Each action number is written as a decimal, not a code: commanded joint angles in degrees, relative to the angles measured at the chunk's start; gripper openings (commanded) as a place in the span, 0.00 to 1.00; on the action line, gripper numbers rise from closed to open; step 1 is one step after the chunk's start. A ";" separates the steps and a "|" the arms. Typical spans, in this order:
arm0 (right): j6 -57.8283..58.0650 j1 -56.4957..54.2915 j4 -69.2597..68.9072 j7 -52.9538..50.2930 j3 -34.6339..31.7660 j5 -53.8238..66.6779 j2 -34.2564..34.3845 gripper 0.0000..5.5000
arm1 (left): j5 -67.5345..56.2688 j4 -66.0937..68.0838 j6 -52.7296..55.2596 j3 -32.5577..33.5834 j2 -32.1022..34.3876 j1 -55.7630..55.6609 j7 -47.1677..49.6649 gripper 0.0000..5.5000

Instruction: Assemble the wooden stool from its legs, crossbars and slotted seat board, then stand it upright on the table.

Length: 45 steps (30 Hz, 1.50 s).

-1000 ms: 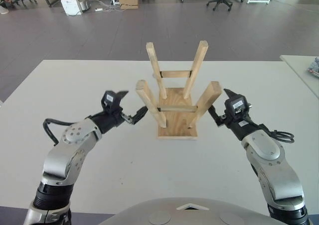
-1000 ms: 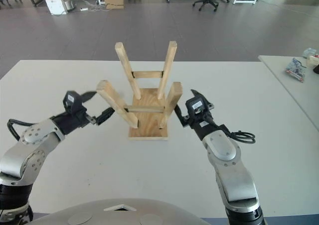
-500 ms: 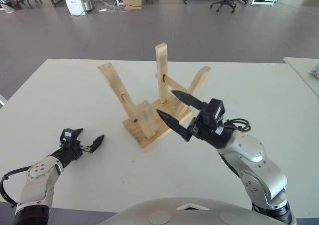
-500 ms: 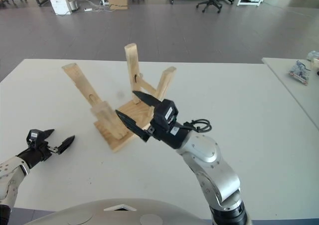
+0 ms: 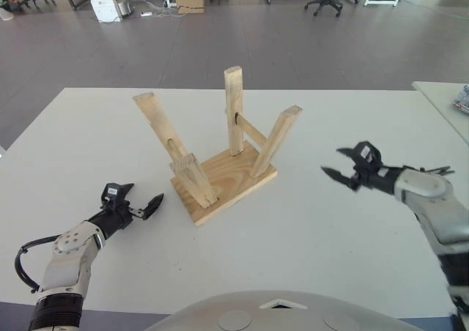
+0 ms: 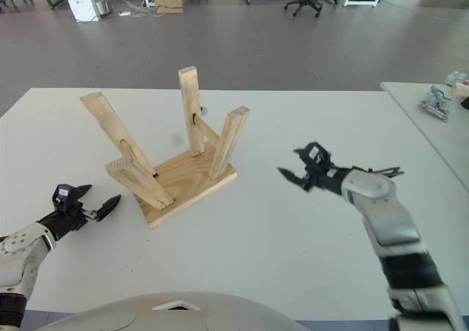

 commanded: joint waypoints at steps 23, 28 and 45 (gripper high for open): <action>-6.20 8.35 -1.35 2.86 9.66 -3.61 13.27 0.38 | 5.26 -11.59 6.67 -16.54 -4.63 -3.02 -4.47 0.63; -4.41 10.77 -4.45 1.07 7.91 -3.04 13.41 0.19 | 6.06 -10.47 6.16 -16.90 -3.04 -3.97 -6.59 0.46; -7.00 20.32 -7.46 3.21 -1.59 -0.71 7.09 0.00 | 5.71 -0.12 -2.58 -8.64 2.88 -1.20 -9.66 0.01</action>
